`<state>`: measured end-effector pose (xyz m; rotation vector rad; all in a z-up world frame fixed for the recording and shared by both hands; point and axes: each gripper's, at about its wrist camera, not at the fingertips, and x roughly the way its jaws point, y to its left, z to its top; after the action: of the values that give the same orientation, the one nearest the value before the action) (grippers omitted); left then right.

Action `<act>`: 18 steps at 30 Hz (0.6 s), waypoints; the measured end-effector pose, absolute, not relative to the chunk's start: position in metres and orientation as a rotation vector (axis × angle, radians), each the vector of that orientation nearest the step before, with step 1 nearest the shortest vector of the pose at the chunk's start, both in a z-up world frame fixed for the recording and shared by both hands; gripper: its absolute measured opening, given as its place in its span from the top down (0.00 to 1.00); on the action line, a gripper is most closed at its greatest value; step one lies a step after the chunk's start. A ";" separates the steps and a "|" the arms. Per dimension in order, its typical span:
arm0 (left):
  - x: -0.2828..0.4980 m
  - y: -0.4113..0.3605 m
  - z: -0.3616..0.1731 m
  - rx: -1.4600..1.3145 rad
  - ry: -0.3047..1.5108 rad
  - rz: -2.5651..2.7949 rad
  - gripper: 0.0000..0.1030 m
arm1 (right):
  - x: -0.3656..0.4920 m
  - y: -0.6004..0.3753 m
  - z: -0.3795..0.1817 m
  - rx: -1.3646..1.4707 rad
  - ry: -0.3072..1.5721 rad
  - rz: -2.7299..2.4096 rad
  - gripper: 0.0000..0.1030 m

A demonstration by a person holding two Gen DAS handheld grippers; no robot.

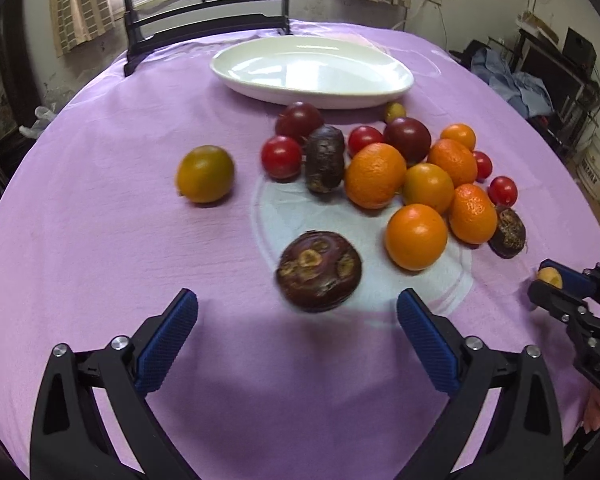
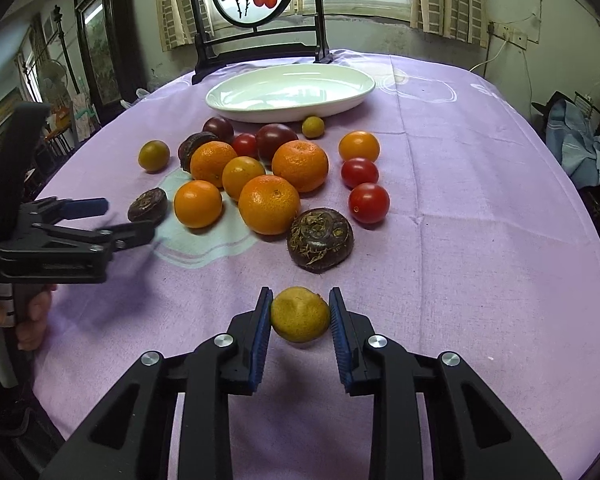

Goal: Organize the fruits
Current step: 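Grasp the dark brown wrinkled fruit with the left gripper while the right grasps a small yellow fruit, then carry both fruits over the white plate and open both grippers to drop them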

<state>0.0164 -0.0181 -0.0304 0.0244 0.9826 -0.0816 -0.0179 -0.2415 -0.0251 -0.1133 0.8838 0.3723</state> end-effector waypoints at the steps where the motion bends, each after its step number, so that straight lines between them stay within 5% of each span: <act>1: 0.021 -0.022 -0.034 0.035 1.004 -0.098 0.30 | -0.018 -0.244 -0.024 -0.109 0.880 0.375 0.72; 4: 0.026 -0.028 -0.030 0.045 0.983 -0.112 0.60 | -0.017 -0.247 -0.023 -0.103 0.872 0.379 0.72; 18: 0.087 -0.004 0.059 0.031 0.792 -0.142 0.60 | 0.050 -0.212 0.054 -0.138 0.650 0.400 0.72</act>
<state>0.0872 -0.0041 0.0592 0.0313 0.7924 -0.1416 0.0497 -0.2125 0.0537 -0.1384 0.6497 0.3999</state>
